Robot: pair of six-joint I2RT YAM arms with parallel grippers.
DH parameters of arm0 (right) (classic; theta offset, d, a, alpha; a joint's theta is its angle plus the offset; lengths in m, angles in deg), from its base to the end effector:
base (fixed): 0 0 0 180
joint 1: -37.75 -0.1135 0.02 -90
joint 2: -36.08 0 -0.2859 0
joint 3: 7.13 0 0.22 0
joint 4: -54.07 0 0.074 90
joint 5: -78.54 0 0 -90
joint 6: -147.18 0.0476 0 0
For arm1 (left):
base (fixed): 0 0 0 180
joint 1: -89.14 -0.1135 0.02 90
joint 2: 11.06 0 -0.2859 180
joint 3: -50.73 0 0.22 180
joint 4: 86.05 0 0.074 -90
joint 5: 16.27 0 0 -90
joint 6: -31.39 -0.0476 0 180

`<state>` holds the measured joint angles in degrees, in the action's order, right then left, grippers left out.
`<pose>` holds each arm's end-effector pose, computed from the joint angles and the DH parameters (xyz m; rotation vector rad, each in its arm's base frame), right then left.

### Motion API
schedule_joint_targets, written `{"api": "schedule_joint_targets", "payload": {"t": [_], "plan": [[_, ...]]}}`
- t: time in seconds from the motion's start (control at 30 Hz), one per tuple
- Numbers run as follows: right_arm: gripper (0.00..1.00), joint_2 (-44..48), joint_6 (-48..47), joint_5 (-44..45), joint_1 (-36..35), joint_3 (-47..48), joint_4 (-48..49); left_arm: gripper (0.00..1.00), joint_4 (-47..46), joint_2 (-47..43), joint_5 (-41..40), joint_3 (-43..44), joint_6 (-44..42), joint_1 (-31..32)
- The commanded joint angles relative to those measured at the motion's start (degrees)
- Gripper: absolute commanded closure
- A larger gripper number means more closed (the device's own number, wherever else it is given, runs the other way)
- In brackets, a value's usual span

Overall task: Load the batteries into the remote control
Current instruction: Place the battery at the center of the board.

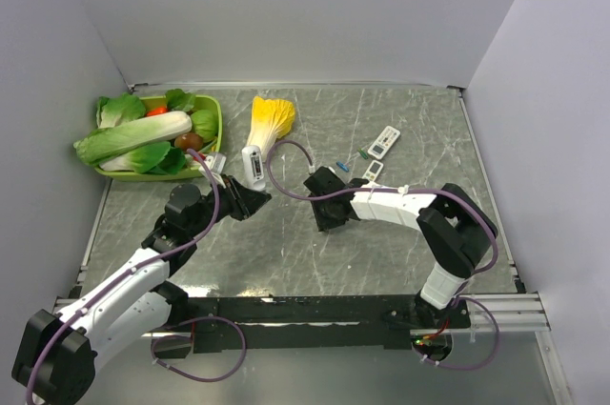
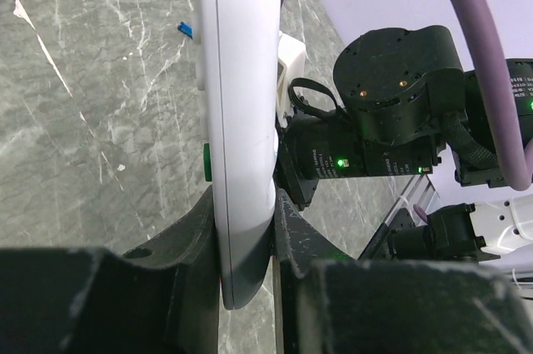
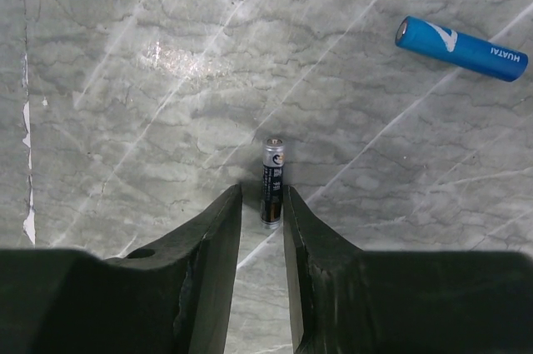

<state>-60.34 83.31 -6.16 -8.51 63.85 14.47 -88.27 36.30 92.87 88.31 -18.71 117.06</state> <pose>0.2119 0.2151 0.1930 -0.4488 2.6881 0.2544 0.1350 -0.0892 0.2708 0.0773 1.8361 -1.1429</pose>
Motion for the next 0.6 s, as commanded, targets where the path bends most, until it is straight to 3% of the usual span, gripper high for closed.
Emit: {"api": "schedule_joint_targets", "payload": {"t": [0.0, 0.57], "plan": [[0.65, 1.76, 0.94, -2.14, -0.67, -0.84, -5.76, 0.99, -2.00, -0.86, -0.42, -0.23, 0.00, -0.32], [0.65, 1.24, 0.77, -6.97, -0.67, -0.31, -6.03, 0.99, -2.08, -0.86, -0.15, -0.40, 0.27, -0.50]]}}
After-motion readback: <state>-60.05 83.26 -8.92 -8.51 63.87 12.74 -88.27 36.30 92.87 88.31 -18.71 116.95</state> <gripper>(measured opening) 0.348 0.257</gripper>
